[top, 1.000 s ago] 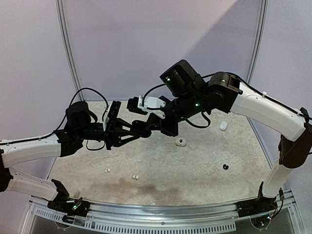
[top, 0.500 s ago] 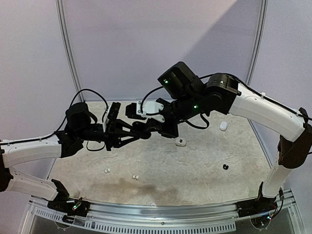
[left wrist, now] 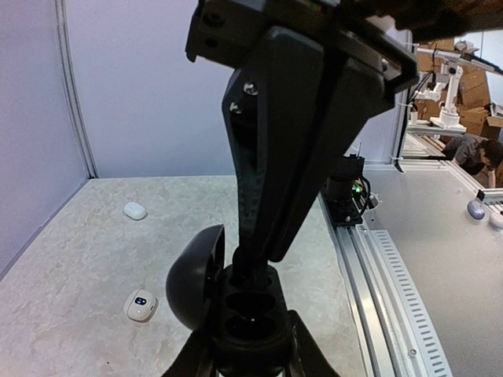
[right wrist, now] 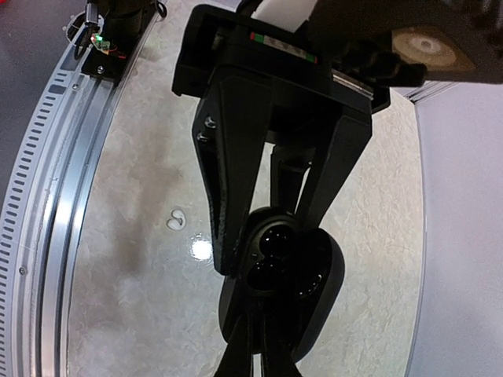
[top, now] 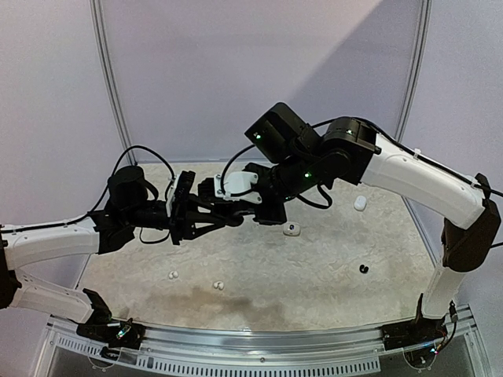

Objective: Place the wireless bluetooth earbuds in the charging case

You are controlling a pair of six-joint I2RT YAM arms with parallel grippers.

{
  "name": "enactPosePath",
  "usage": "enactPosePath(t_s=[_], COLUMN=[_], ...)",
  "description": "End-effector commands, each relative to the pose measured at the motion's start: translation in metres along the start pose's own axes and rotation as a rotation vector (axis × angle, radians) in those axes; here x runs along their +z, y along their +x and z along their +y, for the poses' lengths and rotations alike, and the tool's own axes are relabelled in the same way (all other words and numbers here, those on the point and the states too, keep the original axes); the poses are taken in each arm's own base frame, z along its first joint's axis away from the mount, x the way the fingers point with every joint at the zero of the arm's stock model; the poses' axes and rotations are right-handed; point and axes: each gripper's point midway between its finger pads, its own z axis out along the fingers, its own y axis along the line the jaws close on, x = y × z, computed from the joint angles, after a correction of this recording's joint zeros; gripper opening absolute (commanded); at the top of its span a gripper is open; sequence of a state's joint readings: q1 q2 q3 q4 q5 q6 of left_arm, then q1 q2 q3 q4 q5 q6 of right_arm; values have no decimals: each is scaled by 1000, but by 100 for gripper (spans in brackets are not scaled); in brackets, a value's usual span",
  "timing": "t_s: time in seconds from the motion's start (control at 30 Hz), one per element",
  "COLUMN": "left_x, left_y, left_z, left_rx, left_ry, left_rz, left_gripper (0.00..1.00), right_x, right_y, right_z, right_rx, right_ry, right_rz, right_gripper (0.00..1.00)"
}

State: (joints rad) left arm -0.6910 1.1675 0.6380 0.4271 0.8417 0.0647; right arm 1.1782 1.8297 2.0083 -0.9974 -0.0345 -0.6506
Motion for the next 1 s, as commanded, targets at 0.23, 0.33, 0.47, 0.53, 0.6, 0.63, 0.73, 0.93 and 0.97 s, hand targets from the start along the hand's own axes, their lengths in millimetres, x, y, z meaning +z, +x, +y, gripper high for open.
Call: enactPosePath(t_s=[0.23,0.33,0.47,0.53,0.6,0.63,0.73,0.93,0.97], left_x=[-1,-1,-1,-1,-1,-1,-1,-1,-1], left_y=[-10,-9,-9,-9,-9,-9,-9,-12,-11], left_z=[-5,-5,-6,-6,-6,-6,-4,0,0], left_rx=[75,72,75,75,76,74,56,2,1], left_ry=[17,18,18,18,18,19,5,-17,-21], left_rz=[-30,-25,-25,-25,-25,-25,-24,-42,-46], left_gripper=[0,0,0,0,0,0,0,0,0], right_x=[-19,-27,-34,-34,-32,-31,-31,-29,-28], right_y=[0,-5,-13,-15,-17,-18,-25,-39,-39], right_z=[-13,-15,-17,-17,-16,-16,-16,-24,-26], right_rx=[136,152,165,171,172,173,181,218,223], right_ry=[68,82,90,87,80,75,72,95,104], right_rz=[-51,-83,-129,-143,-152,-159,-189,-263,-268], right_gripper=[0,0,0,0,0,0,0,0,0])
